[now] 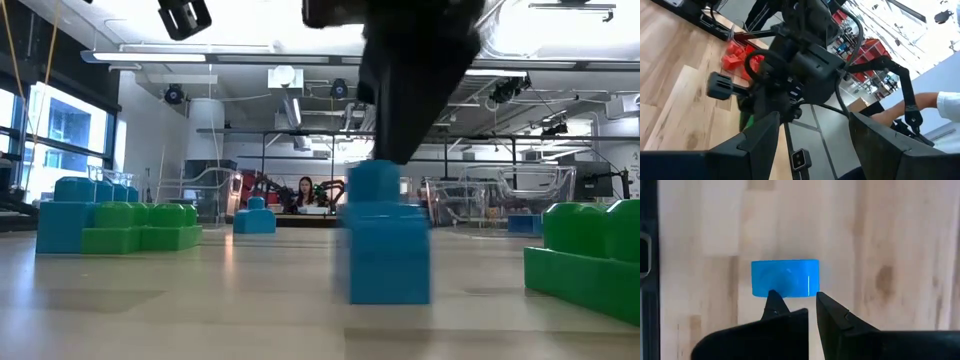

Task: Sort blocks
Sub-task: Put the blue game piece into the top right transparent bin

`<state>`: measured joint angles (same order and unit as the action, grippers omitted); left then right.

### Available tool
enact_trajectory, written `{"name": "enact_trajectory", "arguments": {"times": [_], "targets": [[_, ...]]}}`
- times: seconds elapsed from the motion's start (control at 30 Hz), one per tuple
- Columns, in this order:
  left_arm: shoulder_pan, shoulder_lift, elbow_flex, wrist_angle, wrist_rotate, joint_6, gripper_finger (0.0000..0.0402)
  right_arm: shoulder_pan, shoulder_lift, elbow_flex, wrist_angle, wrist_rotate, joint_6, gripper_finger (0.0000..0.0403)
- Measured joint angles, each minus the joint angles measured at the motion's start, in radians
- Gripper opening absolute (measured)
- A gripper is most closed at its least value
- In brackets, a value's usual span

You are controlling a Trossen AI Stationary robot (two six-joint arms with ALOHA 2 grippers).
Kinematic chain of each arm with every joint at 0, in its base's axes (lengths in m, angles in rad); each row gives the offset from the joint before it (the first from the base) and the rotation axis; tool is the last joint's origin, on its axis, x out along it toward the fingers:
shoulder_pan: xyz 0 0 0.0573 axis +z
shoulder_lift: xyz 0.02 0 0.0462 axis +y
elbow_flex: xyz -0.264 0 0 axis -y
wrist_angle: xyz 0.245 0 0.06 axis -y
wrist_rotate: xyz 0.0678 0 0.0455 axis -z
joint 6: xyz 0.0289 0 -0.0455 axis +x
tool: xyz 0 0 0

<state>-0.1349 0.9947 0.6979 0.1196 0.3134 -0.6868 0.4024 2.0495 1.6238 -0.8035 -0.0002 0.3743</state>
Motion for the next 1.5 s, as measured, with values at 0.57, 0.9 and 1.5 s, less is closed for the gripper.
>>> {"name": "enact_trajectory", "arguments": {"times": [0.57, 0.9, 1.5], "targets": [[0.087, -0.064, 0.001, -0.063, 0.051, 0.077, 0.0227, 0.008, -0.061, -0.001, 0.044, -0.013, 1.023, 0.0047], [0.109, -0.066, 0.001, -0.171, 0.070, 0.115, 0.0227, 0.039, 0.006, -0.002, 0.059, 0.010, 1.406, 0.0168], [0.109, -0.066, 0.001, -0.168, 0.051, 0.141, 0.0227, -0.005, 0.133, -0.002, 0.059, -0.037, 1.379, 0.0142]]}}
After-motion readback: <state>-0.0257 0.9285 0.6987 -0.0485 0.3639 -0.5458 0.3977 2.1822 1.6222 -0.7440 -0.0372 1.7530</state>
